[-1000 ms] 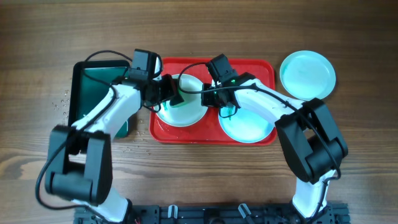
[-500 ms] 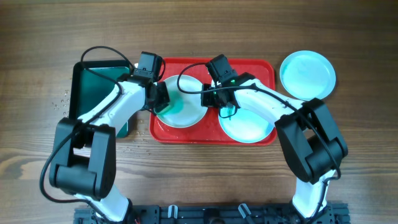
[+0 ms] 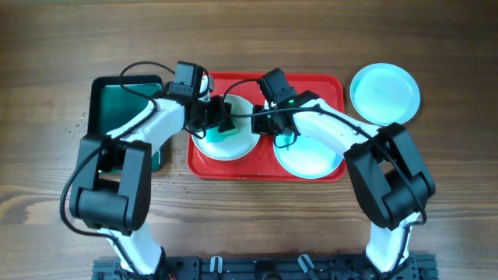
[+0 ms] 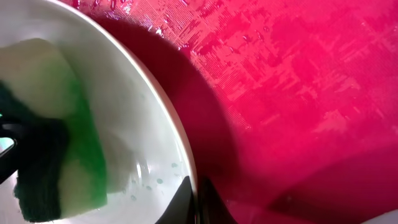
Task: Clean dirty plates on tray and stack at the side
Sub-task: 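Scrub the white plate with the sponge in the left gripper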
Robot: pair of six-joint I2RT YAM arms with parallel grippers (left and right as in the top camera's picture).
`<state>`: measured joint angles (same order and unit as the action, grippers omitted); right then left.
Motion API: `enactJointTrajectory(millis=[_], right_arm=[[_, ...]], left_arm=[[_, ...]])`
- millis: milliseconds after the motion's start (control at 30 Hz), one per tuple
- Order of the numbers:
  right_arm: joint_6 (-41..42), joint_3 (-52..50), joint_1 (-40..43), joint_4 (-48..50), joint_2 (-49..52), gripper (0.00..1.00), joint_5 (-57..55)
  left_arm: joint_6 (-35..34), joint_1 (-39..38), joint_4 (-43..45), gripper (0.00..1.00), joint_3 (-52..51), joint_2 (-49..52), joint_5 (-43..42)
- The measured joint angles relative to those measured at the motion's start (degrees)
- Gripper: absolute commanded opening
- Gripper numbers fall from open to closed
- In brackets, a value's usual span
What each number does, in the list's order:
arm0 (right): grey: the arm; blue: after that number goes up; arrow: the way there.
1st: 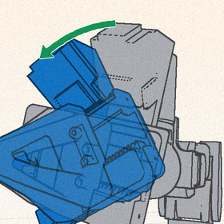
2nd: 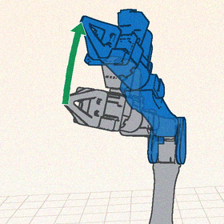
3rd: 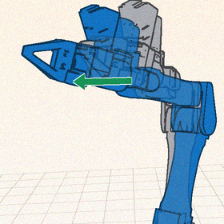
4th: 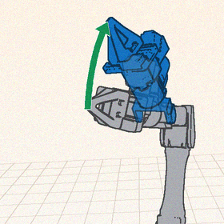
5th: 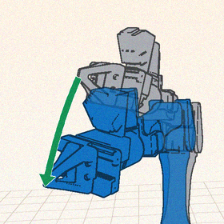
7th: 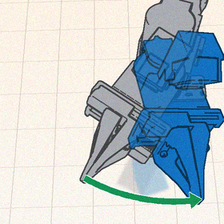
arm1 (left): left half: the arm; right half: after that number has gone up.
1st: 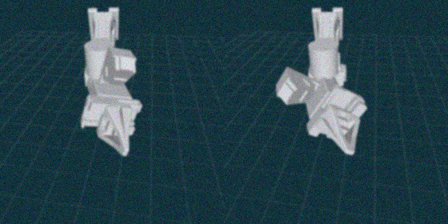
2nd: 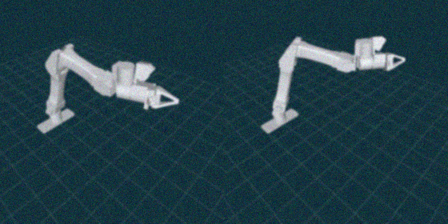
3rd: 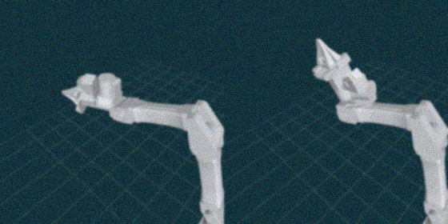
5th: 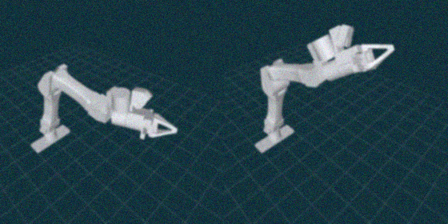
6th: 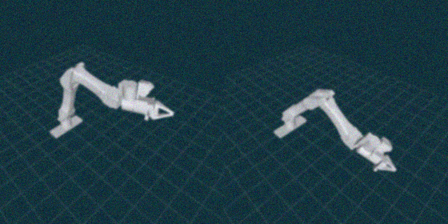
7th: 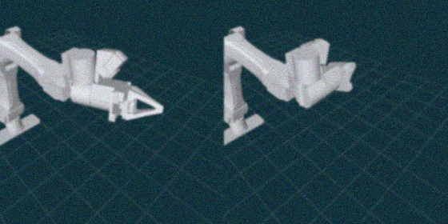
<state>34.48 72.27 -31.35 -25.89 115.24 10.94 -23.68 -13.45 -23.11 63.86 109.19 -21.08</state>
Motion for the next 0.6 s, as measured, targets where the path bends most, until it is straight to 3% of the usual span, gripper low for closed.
enactJointTrajectory(millis=[100,300,400,467,600], right_arm=[[-0.02,0.00,-0.02,-0.02,0.00,0.04,0.24],[-0.02,0.00,-0.17,0.33,0.00,0.04,0.61],[-0.07,0.00,-0.35,0.57,0.00,0.04,0.63],[-1.33,0.04,-0.33,0.44,-0.09,0.04,0.61],[-8.57,3.17,-0.33,-4.96,-4.24,0.04,-2.60]], left_arm=[[-0.17,-0.20,-3.82,0.04,1.18,-0.09,4.96],[-0.20,-0.52,-13.88,0.04,1.18,-5.07,26.97],[-1.62,-0.46,-15.93,0.04,0.87,-11.63,33.92],[-2.40,0.04,-16.39,0.04,0.85,-16.44,34.97],[-5.01,4.22,-18.71,0.04,0.81,-32.24,27.17]])
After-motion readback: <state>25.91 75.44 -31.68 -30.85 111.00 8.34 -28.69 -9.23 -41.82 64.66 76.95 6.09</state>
